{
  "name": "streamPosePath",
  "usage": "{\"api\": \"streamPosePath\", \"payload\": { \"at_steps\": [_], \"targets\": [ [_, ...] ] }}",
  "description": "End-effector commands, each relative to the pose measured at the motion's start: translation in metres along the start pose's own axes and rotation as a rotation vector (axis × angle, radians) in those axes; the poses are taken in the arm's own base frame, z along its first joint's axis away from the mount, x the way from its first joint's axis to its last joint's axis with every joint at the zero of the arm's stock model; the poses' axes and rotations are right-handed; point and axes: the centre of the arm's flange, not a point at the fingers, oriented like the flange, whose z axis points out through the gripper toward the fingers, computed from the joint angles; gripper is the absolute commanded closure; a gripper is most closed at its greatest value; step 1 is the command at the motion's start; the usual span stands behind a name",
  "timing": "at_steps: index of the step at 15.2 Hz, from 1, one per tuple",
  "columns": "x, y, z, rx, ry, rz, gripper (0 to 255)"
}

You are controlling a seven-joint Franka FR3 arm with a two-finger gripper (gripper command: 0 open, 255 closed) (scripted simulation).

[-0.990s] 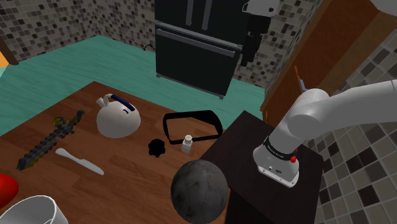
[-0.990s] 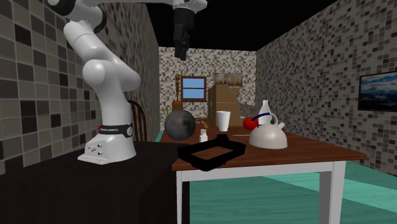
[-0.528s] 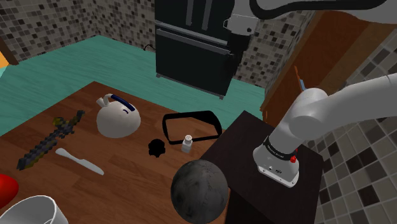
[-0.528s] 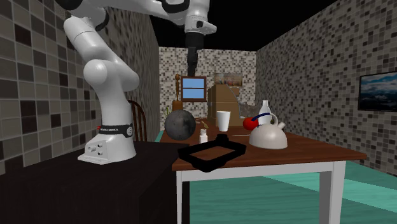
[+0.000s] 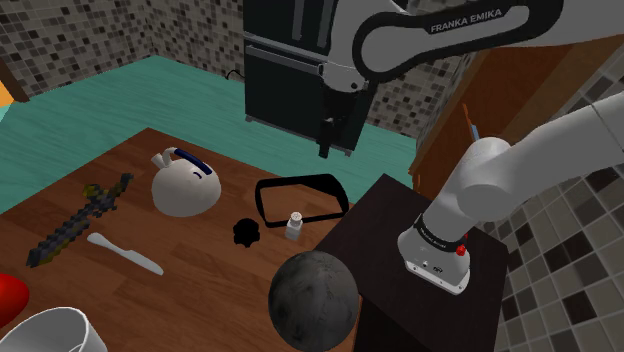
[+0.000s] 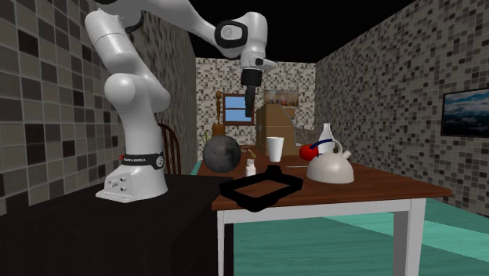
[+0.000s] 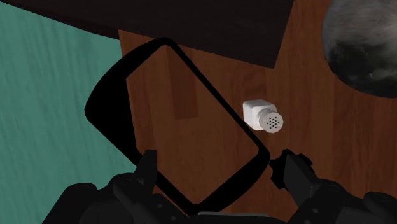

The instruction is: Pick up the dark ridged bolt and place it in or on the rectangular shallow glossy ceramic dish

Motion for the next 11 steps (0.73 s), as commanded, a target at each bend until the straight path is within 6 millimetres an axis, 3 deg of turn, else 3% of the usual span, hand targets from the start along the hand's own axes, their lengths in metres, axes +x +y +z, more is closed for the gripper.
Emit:
{"api": "streamPosePath", "payload": {
  "at_steps": [1,11],
  "targets": [
    [0.014,-0.018,0.019,-0.007,0.008,-0.016,0],
    [0.072,-0.093,0.112,-0.048,0.038,-0.095,0]
  ]
}}
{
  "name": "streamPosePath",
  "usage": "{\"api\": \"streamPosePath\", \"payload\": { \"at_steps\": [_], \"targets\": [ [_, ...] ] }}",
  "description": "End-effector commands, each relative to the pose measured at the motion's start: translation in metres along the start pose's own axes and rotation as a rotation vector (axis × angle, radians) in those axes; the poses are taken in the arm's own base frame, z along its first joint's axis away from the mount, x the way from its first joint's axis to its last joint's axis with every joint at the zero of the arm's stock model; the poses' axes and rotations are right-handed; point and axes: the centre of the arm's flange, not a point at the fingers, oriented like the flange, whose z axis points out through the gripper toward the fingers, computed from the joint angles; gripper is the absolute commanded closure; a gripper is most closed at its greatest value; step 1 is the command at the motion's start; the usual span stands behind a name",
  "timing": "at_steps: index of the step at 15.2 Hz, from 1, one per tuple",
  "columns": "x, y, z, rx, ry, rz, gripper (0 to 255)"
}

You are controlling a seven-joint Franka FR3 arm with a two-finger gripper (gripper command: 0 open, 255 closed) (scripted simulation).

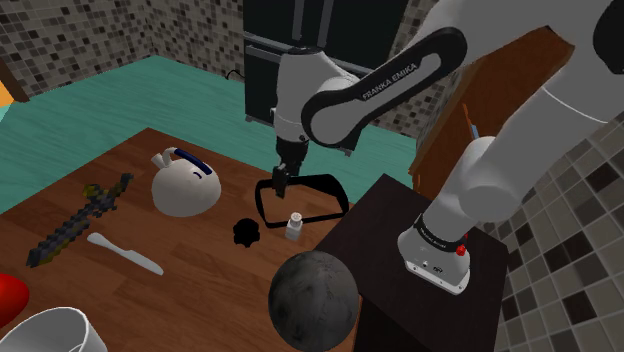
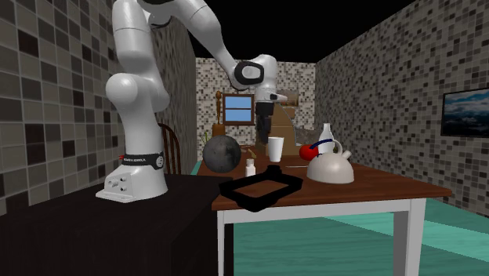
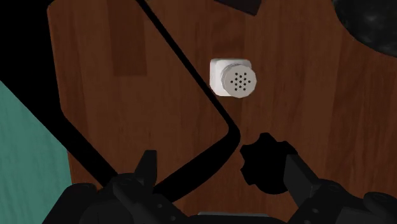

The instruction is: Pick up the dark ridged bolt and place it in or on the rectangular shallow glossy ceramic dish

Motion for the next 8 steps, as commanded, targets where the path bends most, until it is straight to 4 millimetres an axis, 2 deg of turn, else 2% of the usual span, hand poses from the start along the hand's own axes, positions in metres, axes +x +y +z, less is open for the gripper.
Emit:
{"api": "streamPosePath", "payload": {
  "at_steps": [1,8],
  "targets": [
    [0.010,-0.014,0.017,-0.007,0.008,-0.016,0],
    [0.051,-0.066,0.082,-0.035,0.029,-0.071,0]
  ]
}}
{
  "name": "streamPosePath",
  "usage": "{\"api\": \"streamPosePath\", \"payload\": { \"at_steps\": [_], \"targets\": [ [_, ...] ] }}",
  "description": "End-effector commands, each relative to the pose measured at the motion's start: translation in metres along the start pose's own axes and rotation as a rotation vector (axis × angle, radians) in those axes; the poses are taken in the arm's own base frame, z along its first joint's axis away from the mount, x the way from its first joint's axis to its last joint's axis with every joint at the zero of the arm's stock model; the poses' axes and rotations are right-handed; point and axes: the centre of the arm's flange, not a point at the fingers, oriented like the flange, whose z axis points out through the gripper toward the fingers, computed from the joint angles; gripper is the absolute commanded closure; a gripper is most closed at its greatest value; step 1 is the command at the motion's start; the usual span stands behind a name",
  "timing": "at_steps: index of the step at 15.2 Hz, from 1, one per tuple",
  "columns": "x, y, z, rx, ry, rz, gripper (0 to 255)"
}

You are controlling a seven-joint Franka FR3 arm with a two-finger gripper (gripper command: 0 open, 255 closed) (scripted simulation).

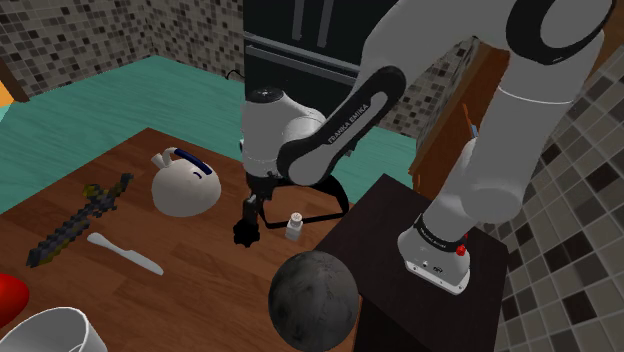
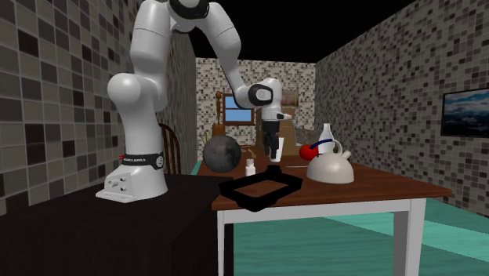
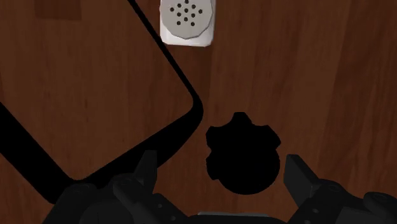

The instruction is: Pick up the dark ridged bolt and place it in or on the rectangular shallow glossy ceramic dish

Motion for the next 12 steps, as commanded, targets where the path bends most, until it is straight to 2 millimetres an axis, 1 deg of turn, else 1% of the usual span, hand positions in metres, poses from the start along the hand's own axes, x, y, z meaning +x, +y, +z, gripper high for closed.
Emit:
{"api": "streamPosePath", "payload": {
  "at_steps": [1,3,4,12],
  "targets": [
    [0.012,-0.015,0.017,-0.009,0.007,-0.016,0],
    [0.024,-0.030,0.035,-0.017,0.013,-0.032,0],
    [0.027,-0.034,0.040,-0.019,0.015,-0.037,0],
    [0.028,-0.033,0.080,-0.019,0.015,-0.036,0]
  ]
}}
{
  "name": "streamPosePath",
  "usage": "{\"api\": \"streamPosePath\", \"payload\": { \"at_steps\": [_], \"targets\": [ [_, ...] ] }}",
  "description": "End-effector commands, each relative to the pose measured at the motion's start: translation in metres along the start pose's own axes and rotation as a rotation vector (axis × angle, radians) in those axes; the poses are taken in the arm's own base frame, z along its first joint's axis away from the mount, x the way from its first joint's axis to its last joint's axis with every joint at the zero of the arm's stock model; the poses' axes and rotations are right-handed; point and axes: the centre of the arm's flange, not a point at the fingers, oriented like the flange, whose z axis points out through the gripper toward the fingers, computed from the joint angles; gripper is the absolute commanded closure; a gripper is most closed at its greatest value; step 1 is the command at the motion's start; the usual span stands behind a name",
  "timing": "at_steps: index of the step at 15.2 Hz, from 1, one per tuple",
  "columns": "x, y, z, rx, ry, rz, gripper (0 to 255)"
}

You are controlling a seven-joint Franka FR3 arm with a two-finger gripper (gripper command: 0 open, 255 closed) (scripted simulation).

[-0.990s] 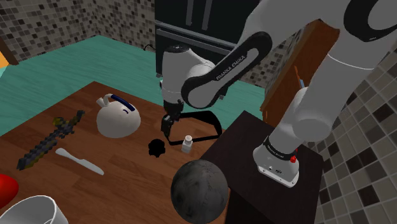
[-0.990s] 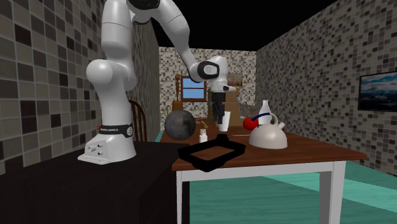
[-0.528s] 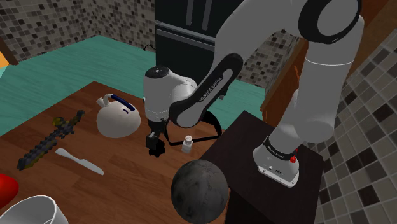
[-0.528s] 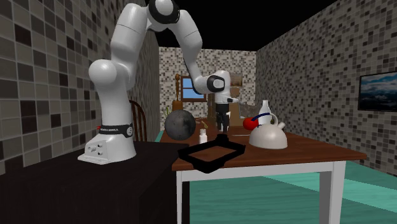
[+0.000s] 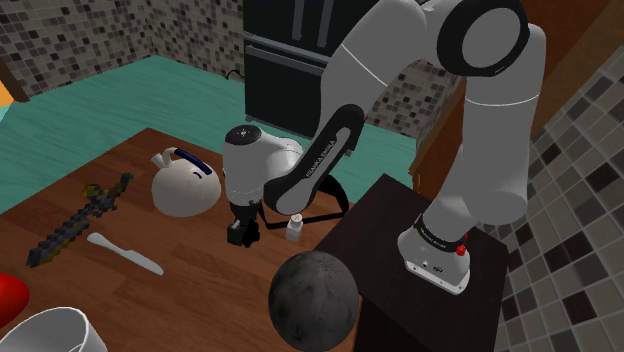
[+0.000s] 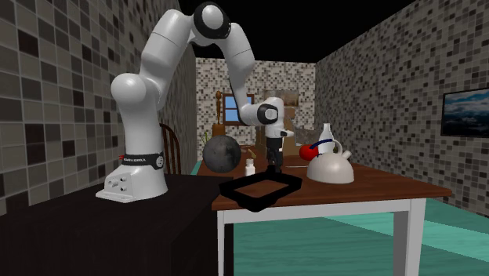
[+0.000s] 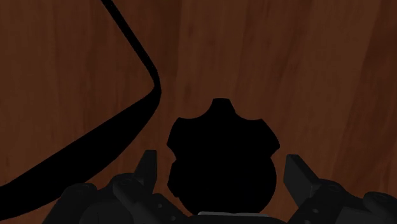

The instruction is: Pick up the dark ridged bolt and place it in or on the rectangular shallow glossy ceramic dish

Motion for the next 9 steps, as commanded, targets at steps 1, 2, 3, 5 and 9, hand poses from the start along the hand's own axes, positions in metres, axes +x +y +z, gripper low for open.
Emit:
{"api": "streamPosePath", "payload": {
  "at_steps": [1,2,3,5,9],
  "targets": [
    [-0.0009,-0.0005,0.0043,0.000,0.000,0.000,0],
    [-0.0008,-0.0005,0.0043,0.000,0.000,0.000,0],
    [-0.0008,-0.0005,0.0043,0.000,0.000,0.000,0],
    [-0.0008,-0.0005,0.0043,0.000,0.000,0.000,0],
    [-0.0008,-0.0005,0.0042,0.000,0.000,0.000,255]
  ]
}}
